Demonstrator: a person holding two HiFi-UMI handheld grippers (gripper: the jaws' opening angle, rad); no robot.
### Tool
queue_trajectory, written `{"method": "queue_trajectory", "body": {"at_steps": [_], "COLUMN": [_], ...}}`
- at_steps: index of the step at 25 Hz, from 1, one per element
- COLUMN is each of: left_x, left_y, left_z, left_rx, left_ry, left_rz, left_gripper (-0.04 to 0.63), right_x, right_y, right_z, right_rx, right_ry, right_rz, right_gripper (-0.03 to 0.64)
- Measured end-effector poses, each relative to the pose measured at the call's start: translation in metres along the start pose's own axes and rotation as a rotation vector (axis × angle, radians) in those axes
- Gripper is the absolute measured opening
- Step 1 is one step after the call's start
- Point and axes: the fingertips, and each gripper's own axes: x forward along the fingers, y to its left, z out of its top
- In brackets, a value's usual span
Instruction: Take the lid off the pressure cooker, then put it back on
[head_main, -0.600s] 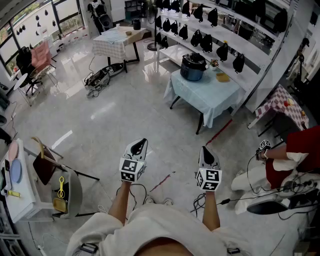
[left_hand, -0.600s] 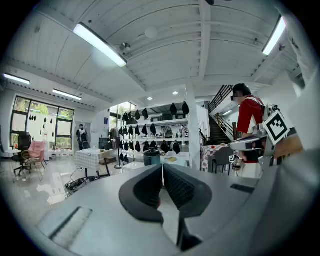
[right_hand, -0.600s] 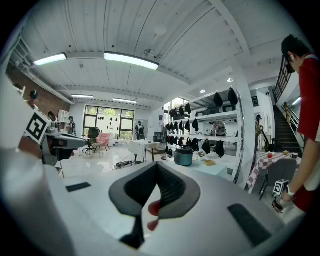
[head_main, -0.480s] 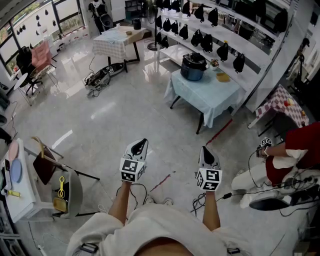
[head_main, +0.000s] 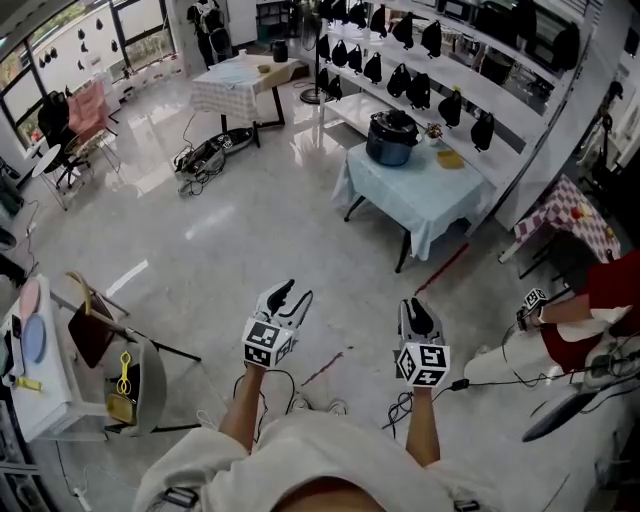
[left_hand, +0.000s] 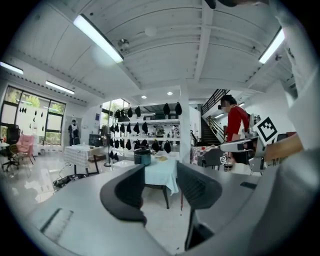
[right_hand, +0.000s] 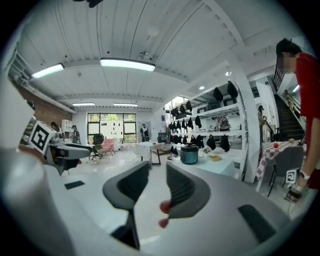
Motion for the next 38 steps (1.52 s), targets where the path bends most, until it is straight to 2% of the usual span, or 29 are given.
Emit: {"method": "queue_trajectory", "body": {"at_steps": [1,2,3,4,15,25,33,38], "left_x": [0.003,0.006,0.009,0.011,0.048,0.091,0.15,0.214], "left_y": [-0.004,-0.008,-0.011,-0.013,-0.041,-0.058,-0.026,0.012], "left_z": [-0.002,-0.003,-0.004,-0.004,0.003,-0.001,-0.008,-0.009], "left_rx": [-0.006,-0.01,-0.012,-0.013,0.018,0.013,0.012,0.001], "left_ry": [0.007,0.013,0.016,0.018,0.017,0.038,0.045,0.045], "left_rz": [-0.023,-0.037,-0.043,-0.046,-0.059,-0.059,-0.06,-0.085], "left_gripper": [0.205,0.258,0.289,0.298,0.31,0.31,0.31,0.31], "right_x": [0.001,0.002,0.003,0.003,-0.002,0.022,0.087,0.154], "right_y": [0.001,0.002,0.001,-0.001,-0.041,-0.076,-0.095,-0.113], "right_z": [-0.001,-0.003,-0.005,-0.006,-0.013,-0.014,-0.021,-0.017], "right_rx": [0.001,-0.008,-0.021,-0.031,-0.023,-0.021,-0.024,-0.04], "right_ry": [0.003,0.008,0.015,0.021,0.03,0.035,0.05,0.06], "right_rz": [0.02,0.032,0.036,0.035,0.0,0.048,0.082,0.072], "right_gripper": [0.161,0.233,0.283,0.301,0.308,0.307,0.307,0.307]}}
